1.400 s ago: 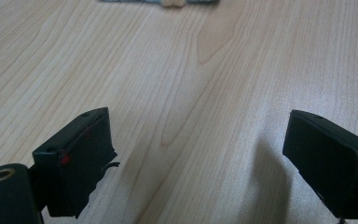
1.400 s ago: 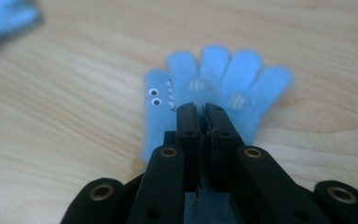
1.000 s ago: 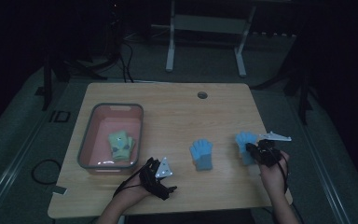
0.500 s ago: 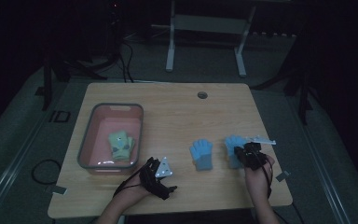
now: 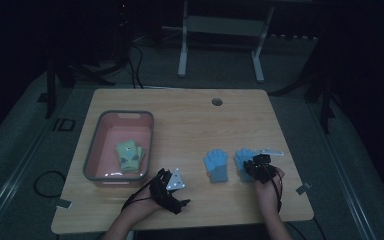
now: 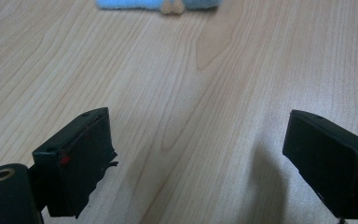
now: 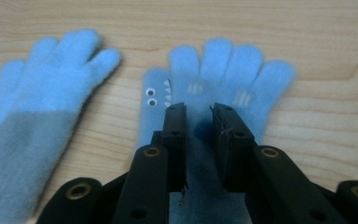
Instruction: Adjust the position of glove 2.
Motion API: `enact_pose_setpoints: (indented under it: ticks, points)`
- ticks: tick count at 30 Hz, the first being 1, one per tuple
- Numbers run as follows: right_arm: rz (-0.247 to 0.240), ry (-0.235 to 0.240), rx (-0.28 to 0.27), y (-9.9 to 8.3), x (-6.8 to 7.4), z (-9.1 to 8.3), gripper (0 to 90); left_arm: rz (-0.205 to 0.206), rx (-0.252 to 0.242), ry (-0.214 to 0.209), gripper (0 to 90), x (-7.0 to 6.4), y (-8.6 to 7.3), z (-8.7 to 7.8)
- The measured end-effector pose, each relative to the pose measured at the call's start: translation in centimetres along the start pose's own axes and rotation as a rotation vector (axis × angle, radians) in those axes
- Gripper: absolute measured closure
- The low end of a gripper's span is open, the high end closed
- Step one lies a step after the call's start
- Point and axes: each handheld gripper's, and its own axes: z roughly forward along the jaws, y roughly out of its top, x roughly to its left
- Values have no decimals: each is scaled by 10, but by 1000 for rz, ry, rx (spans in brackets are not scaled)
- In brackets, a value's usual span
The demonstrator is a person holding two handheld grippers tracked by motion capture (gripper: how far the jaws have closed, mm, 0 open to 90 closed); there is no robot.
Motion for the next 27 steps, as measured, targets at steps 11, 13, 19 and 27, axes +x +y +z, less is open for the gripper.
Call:
enact_pose_setpoints:
  ticks: [11,13,19,27]
  points:
    - [-95,67,-43,17,-13,-22,631,6,11,0,87,-1,1,1]
    - [-136,72,-40,19,-16,-24,614,8,14,1,87,-1,1,1]
    - [-254,146,-38,23,-37,-29,614,-2,5,-4,87,-1,1,0]
    - [-282,209,-15,22,-54,-29,587,-8,4,-7,87,0,0,0]
